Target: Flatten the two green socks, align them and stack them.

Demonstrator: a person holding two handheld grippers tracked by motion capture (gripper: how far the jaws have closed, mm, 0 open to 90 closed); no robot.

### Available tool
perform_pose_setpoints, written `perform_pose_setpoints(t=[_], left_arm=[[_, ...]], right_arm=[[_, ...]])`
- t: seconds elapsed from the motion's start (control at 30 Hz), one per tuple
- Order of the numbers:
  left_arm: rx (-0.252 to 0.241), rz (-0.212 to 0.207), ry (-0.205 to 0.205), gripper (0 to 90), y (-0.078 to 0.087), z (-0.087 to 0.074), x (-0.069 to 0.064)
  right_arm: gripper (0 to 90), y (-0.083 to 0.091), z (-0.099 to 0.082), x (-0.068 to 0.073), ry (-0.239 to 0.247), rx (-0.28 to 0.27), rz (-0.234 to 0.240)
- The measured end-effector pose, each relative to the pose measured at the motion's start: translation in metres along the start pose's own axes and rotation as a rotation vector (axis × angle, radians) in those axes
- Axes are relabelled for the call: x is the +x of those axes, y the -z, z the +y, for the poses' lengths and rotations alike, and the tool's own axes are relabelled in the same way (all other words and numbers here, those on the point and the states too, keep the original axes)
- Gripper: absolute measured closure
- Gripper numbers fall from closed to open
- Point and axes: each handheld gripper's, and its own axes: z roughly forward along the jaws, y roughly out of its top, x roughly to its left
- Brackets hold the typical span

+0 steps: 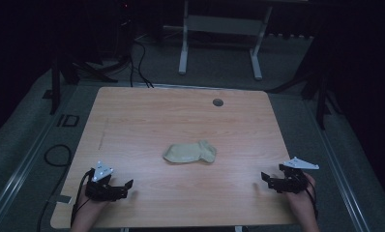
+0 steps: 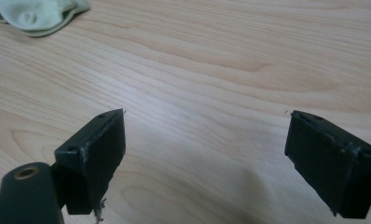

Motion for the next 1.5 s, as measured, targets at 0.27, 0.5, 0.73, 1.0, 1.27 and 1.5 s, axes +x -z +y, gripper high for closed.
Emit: perform_pose_setpoints(t=[0.27, 0.5, 0.73, 1.0, 1.27, 1.5], left_arm=[[-0.032, 0.054, 0.046, 5.7, 0.015, -0.013, 0.008], [-0.082, 0.078, 0.106, 5.7, 0.024, -0.023, 0.019], [-0.12, 0.1, 0.135, 5.7, 0.034, -0.03, 0.027], [-0.153, 0.167, 0.169, 5.7, 0.048, -0.037, 0.035], [-0.141, 0.213, 0.153, 5.7, 0.048, -0.041, 0.034], [-0.171, 0.244, 0.175, 5.7, 0.05, -0.045, 0.033]], right_arm=[[12.3, 0.002, -0.014, -0.006, -0.024, 0.011, -0.034], [12.3, 0.005, -0.017, -0.008, -0.047, -0.019, -0.096], [12.4, 0.001, -0.021, -0.01, -0.034, -0.007, -0.133], [13.3, 0.002, -0.023, -0.01, -0.041, -0.057, -0.173], [13.4, 0.002, -0.024, -0.01, -0.038, -0.132, -0.242], [13.4, 0.005, -0.026, -0.018, -0.08, -0.16, -0.293]])
